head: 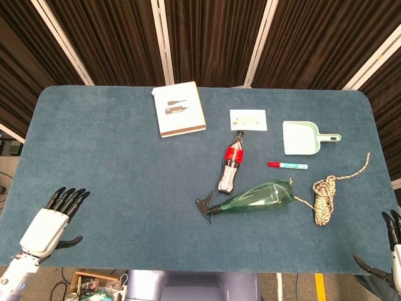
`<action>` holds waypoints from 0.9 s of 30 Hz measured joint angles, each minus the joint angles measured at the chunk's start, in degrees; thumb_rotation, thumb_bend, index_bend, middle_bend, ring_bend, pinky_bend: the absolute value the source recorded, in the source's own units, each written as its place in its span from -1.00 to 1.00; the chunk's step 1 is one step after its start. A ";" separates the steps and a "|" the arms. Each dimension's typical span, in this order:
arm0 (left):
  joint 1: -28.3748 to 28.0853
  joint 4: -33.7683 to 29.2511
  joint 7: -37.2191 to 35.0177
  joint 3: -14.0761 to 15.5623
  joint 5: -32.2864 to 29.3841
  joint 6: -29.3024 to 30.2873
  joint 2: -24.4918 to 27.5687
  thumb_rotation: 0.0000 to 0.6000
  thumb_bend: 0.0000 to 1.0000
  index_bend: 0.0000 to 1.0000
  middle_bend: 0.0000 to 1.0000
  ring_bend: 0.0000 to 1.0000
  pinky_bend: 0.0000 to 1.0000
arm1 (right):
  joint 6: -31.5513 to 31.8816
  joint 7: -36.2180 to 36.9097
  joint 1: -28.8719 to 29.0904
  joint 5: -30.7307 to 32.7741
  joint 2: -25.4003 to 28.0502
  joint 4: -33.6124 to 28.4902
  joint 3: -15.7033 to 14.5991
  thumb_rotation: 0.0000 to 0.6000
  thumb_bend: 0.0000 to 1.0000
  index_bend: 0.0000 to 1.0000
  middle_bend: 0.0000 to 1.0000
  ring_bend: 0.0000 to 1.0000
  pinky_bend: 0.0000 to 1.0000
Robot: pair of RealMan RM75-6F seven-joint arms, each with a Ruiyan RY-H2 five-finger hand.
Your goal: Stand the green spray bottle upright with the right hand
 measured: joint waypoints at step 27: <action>-1.61 2.24 3.61 -3.13 -5.94 -2.63 -2.75 1.00 -0.95 -0.93 -0.90 -0.92 -1.00 | -3.24 -27.65 4.40 -4.84 -9.43 -1.88 1.04 1.00 -0.66 -1.00 -1.00 -1.00 -1.00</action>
